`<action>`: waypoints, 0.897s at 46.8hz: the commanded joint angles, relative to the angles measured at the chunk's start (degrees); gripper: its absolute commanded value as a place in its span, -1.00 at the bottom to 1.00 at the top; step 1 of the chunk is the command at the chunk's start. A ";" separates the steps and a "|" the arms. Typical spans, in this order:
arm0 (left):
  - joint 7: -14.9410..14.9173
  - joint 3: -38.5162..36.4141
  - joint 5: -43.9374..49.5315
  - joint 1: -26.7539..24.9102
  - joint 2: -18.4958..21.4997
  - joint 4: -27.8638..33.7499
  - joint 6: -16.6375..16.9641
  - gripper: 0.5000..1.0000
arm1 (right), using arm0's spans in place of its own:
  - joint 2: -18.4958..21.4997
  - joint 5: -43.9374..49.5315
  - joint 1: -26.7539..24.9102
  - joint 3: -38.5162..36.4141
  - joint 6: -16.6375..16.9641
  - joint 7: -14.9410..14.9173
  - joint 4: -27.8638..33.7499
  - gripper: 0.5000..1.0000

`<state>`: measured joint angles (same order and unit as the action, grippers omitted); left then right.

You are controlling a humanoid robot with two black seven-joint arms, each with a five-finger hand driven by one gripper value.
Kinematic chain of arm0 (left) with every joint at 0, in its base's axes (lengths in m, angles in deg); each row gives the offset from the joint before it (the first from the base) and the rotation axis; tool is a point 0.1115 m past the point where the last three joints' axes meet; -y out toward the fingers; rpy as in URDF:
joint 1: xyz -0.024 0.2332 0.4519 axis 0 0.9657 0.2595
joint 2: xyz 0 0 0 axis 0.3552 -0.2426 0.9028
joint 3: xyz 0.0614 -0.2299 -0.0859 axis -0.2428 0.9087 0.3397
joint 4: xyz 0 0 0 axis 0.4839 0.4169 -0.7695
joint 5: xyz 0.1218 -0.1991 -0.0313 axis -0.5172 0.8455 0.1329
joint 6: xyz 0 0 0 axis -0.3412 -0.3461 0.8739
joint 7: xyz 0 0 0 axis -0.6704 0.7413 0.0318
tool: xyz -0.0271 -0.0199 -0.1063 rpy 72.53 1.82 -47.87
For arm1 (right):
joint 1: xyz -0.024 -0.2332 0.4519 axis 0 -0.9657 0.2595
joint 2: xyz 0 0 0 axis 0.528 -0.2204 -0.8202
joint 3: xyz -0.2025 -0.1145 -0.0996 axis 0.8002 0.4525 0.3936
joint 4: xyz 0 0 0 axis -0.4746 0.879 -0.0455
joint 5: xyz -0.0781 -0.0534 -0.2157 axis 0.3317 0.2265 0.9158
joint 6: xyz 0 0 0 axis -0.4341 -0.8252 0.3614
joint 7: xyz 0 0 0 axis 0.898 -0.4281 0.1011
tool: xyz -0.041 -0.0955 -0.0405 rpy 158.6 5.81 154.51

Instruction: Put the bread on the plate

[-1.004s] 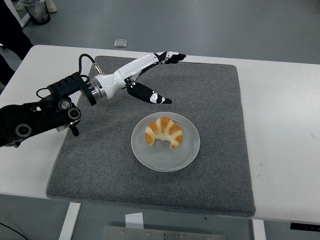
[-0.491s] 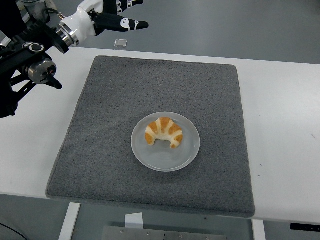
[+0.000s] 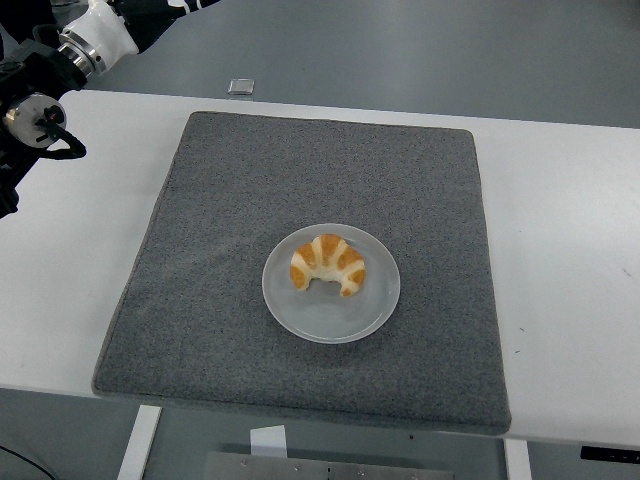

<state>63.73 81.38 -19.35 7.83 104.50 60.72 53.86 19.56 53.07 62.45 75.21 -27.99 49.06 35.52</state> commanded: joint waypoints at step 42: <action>-4.76 0.43 4.82 2.57 -2.93 -5.36 -2.08 0.98 | 0.00 0.05 -0.01 0.00 0.03 0.00 -0.01 0.81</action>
<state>58.94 81.72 -14.61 10.30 101.66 55.35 51.77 19.56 53.13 62.44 75.21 -27.97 49.05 35.52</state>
